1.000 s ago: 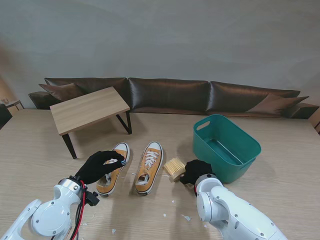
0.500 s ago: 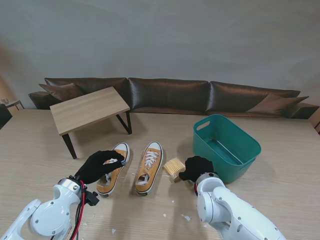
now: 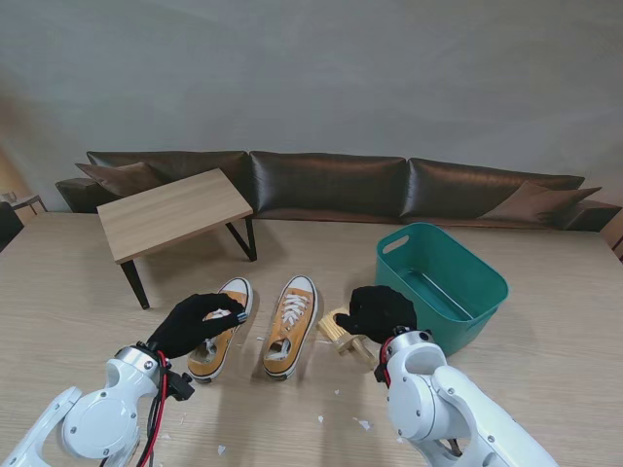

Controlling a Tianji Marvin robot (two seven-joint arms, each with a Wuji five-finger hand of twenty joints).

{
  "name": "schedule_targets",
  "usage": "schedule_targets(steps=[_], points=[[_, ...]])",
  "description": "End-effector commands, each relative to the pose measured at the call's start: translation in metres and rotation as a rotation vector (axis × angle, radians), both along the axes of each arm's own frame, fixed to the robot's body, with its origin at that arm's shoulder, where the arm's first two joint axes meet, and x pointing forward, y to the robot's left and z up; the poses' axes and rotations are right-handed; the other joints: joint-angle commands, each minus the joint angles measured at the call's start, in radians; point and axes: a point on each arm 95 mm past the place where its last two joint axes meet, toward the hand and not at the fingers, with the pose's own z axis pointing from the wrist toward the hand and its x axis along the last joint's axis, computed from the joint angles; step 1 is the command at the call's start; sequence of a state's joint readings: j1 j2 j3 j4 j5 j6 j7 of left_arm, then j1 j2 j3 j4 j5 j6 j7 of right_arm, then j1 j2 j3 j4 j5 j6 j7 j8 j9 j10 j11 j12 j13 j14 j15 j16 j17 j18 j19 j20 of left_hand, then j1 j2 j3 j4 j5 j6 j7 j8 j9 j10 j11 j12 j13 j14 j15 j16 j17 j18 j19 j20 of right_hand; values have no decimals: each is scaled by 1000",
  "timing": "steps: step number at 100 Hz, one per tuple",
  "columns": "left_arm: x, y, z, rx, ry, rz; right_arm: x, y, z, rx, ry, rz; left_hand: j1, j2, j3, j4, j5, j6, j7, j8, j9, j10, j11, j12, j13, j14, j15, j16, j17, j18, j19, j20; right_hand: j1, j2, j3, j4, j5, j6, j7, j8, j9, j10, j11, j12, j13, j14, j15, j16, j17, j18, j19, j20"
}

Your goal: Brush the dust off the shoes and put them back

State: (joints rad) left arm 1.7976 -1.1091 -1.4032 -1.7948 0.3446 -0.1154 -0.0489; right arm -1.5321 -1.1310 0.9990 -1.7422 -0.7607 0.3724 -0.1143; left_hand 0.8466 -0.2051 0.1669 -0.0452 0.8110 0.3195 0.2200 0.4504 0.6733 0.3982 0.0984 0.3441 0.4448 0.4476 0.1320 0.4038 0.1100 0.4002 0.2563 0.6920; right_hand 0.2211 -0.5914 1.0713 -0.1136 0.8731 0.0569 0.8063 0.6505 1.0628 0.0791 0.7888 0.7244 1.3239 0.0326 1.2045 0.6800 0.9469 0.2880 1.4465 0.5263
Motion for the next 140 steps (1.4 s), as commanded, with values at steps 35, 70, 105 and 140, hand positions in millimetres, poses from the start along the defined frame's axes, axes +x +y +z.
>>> schedule_targets(steps=[35,70,105,140], points=[[-1,-8,-5,-2,23,-32,-32,2,15,214,-62,92,24,47,-27,26,-1,-4,-5,2,19,5,0,-4,-20,13,5,5,-5,-2,-31,14,-28,66,-61,45,-106,-46,-142,-34,-189,35,-169,-145,-252,133,-539,-109,-397,77,-283,36],[3,-25,-6,32,47,-73,-38,-3,-3,277,2,167,46,38,-14,27,-36,-74,-24,-9,11,3,-2,-5,-22,9,5,5,-5,-4,-30,15,-28,86,-81,46,-220,-84,-240,-67,-322,48,-216,-182,-395,159,-678,-160,-499,78,-377,31],[1,-38,-3,316,-19,-170,-35,-10,3,310,-32,132,114,-168,273,-39,-24,-263,7,-18,137,-5,108,263,99,18,418,367,116,-9,336,474,-21,85,-71,47,-202,-72,-225,-75,-298,57,-198,-193,-382,163,-663,-161,-488,85,-372,44],[0,-51,-17,583,-32,-294,-35,-11,3,321,-13,132,-17,-383,581,-56,-138,-313,-45,-162,54,-77,422,758,90,-83,909,600,45,-128,1079,343,-20,89,-67,45,-196,-70,-220,-83,-286,59,-196,-198,-370,164,-658,-163,-482,86,-370,49]])
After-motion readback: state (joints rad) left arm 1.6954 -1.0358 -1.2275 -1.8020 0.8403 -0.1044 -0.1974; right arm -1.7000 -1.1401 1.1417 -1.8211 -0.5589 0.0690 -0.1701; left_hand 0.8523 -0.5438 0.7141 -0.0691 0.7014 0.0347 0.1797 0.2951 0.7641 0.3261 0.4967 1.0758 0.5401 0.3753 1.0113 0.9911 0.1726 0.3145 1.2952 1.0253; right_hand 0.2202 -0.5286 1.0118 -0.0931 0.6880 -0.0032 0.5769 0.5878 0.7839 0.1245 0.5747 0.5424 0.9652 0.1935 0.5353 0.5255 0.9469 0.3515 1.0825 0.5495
